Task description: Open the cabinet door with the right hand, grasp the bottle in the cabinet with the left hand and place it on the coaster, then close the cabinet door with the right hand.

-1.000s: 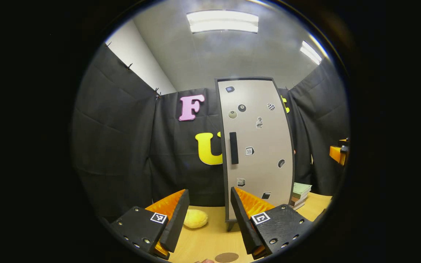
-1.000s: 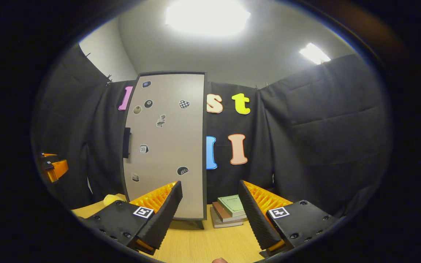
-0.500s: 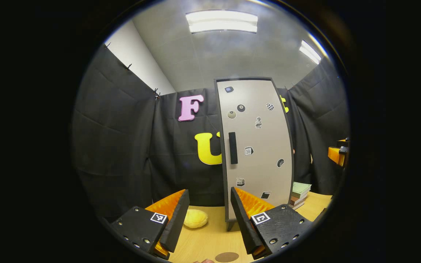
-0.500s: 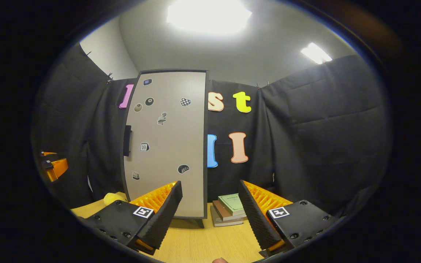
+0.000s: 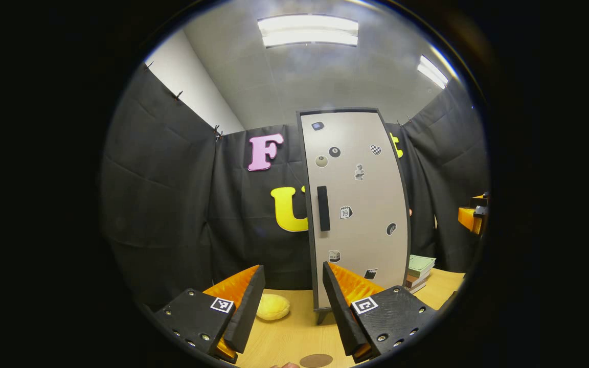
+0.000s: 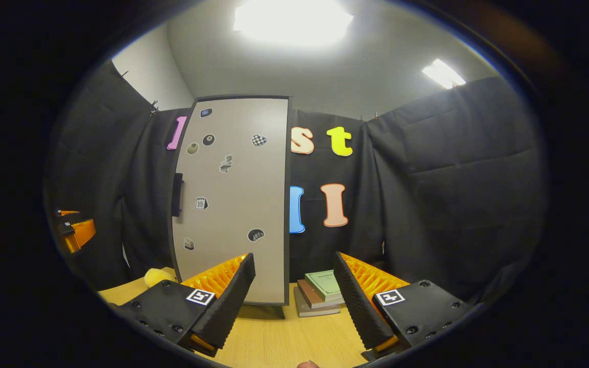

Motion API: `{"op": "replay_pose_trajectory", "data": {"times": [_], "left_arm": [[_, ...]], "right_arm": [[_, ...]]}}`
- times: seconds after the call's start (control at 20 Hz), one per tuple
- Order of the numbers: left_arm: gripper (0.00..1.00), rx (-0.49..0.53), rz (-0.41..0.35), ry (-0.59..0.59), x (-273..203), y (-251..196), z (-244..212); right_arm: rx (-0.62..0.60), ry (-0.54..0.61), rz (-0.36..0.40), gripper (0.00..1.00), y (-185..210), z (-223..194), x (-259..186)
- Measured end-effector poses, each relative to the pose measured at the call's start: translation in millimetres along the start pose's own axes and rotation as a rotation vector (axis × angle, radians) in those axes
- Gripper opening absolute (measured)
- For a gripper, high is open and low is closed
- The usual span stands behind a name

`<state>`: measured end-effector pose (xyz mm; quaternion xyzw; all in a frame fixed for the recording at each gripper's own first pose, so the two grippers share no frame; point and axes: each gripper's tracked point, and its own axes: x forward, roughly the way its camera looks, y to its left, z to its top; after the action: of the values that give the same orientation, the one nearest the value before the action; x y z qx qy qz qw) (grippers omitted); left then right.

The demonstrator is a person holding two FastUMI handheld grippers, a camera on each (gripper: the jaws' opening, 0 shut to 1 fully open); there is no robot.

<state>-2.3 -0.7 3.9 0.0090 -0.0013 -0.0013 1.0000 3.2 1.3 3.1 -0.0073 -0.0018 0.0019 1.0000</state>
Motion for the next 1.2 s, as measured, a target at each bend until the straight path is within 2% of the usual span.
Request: {"op": "replay_pose_trajectory", "data": {"times": [0.3, 0.55, 0.85, 1.2], "left_arm": [[0.66, 0.008, 0.021, -0.004, 0, -11, 4], [0.66, 0.011, 0.071, 0.009, -3, -23, 2], [0.66, 0.044, 0.149, 0.022, -9, -15, 0], [0.65, 0.03, 0.173, 0.034, 11, 21, -10]], "right_arm": [[0.002, 0.005, 0.01, 0.98, -9, -4, 9], [0.022, -0.001, 0.086, 0.98, -2, -2, 29], [0.081, 0.032, 0.183, 0.98, 25, 3, 65], [0.088, -0.053, 0.219, 0.98, 73, 50, 103]]}}
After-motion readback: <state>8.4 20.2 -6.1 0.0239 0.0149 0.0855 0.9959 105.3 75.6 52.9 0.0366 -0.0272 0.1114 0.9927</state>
